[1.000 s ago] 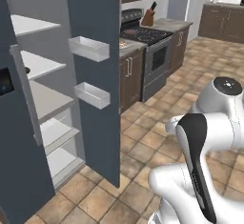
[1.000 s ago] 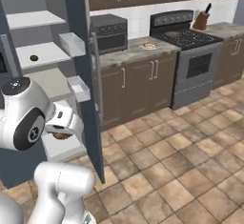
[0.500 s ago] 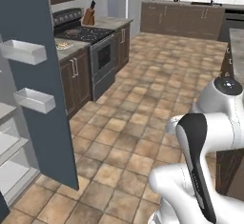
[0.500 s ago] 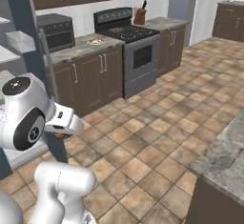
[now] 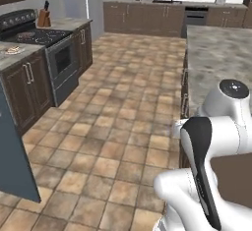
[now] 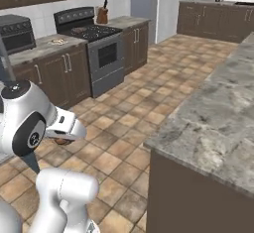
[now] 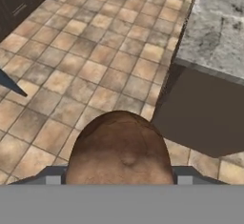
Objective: Place the cold items (potato and kiwi) from the fridge in one tupperware on the dining counter. Place the warm items (kebab skewer and hot dog) in the stove area in another tupperware.
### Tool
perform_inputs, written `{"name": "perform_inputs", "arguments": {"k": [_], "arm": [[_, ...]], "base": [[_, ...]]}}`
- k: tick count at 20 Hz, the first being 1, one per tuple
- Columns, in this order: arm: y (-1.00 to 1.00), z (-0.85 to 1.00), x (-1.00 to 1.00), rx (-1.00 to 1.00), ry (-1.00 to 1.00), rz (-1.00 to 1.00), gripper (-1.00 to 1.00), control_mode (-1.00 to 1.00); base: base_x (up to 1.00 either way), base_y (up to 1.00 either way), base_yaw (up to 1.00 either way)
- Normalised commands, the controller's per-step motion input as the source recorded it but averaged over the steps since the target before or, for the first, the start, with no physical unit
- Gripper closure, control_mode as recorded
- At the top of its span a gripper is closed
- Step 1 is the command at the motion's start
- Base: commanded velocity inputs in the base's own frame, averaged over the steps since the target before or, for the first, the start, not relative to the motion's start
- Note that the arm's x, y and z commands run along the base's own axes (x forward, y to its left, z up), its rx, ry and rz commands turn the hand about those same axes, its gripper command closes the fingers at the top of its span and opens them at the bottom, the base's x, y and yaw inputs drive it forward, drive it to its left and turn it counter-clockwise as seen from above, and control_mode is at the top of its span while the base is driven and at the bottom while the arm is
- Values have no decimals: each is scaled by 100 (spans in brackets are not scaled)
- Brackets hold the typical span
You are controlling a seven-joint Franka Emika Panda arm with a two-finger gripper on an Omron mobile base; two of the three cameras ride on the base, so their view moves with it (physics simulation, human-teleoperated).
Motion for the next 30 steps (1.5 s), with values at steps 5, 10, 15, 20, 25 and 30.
{"name": "perform_inputs", "arguments": {"k": [5, 10, 15, 20, 25, 30], "arm": [[0, 0, 0, 0, 0, 0, 100, 100], [0, 0, 0, 0, 0, 0, 100, 100], [0, 0, 0, 0, 0, 0, 100, 100], [0, 0, 0, 0, 0, 0, 100, 100], [0, 0, 0, 0, 0, 0, 100, 100], [0, 0, 0, 0, 0, 0, 100, 100]], "base": [[-19, -100, -18], [-1, -100, -13], [0, -100, -8], [0, -100, -4], [0, -100, 0], [2, -100, 2]]}}
